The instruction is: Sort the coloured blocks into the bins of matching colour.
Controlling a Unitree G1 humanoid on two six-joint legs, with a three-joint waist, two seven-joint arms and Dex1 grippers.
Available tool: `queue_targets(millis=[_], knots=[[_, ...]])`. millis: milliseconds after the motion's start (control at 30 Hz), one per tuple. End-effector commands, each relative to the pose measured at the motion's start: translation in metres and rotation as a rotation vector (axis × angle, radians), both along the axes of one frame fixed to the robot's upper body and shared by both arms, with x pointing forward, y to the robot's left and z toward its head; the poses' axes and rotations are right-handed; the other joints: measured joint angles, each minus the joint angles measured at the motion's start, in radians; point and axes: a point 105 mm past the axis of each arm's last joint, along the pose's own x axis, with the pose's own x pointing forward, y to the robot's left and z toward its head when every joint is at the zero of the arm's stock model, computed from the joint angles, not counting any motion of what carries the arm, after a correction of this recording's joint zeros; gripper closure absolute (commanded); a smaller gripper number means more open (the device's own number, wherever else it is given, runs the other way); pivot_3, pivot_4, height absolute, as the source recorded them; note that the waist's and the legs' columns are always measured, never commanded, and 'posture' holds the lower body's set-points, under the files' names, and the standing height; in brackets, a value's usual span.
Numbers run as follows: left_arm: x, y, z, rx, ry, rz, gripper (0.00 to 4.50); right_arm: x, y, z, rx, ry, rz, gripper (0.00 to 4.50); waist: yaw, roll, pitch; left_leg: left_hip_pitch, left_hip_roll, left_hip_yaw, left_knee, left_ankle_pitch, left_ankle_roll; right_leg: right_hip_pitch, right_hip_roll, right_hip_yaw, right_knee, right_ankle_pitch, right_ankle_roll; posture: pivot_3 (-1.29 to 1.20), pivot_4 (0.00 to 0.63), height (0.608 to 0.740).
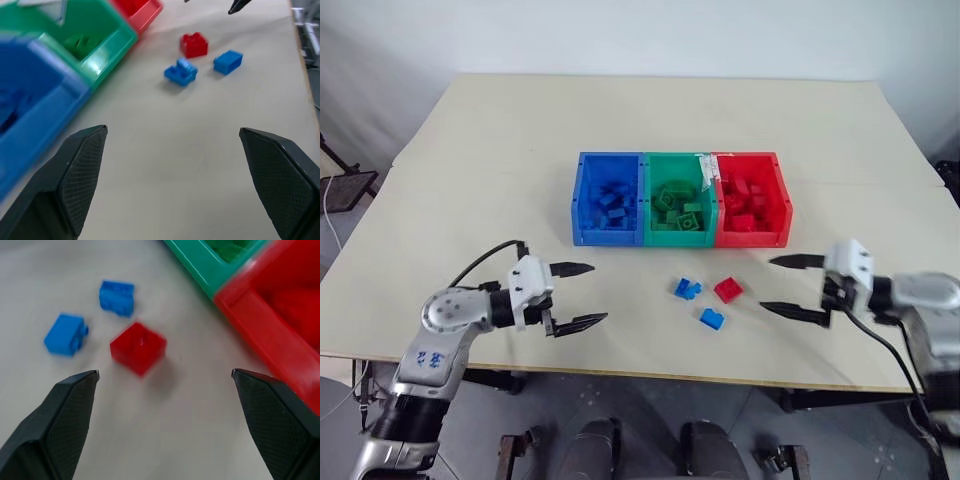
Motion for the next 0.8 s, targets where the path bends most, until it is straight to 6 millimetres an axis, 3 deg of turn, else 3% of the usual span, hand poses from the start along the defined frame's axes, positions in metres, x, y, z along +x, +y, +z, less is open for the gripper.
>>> queue_targets(millis=[33, 300, 400, 633, 800], knots=[[-0.006, 0.008, 0.014, -0.022, -0.051, 0.045, 0.0, 0.006, 0.013, -0.011, -0.078, 0.046, 0.119, 0.05, 0.005, 0.0, 0.0, 0.0, 0.0, -0.001, 0.0, 0.0, 0.0, 0.0, 0.0, 0.0, 0.0, 0.0, 0.0, 0.0, 0.15, 0.74], [-0.016, 0.014, 0.018, -0.019, -0.052, 0.084, 0.0, 0.016, 0.022, -0.026, -0.229, 0.117, 0.277, 0.05, 0.0, 0.0, 0.0, -0.003, -0.001, -0.004, 0.0, 0.0, 0.0, -0.001, 0.0, -0.002, -0.001, 0.0, 0.0, 0.0, 0.15, 0.74], [-0.017, 0.013, 0.019, -0.027, -0.053, 0.087, 0.0, 0.019, 0.025, -0.025, -0.23, 0.121, 0.293, 0.62, -0.001, 0.0, 0.0, -0.002, -0.001, -0.004, 0.0, 0.0, -0.001, -0.001, 0.0, -0.002, -0.001, 0.0, 0.0, 0.0, 0.15, 0.74], [-0.02, 0.008, 0.023, -0.065, -0.045, 0.079, 0.0, 0.018, 0.019, -0.016, -0.157, 0.097, 0.25, 3.03, 0.0, 0.0, 0.0, -0.002, -0.001, -0.004, 0.0, 0.0, -0.001, -0.001, 0.0, -0.002, 0.0, 0.0, 0.0, 0.0, 0.15, 0.74], [-0.013, 0.003, 0.032, -0.15, -0.033, 0.106, 0.0, 0.021, 0.01, 0.021, 0.07, 0.051, 0.108, 3.11, 0.004, 0.0, 0.0, -0.003, -0.001, -0.004, 0.0, 0.0, -0.001, -0.001, 0.0, -0.002, -0.001, 0.0, 0.0, 0.0, 0.15, 0.74]])
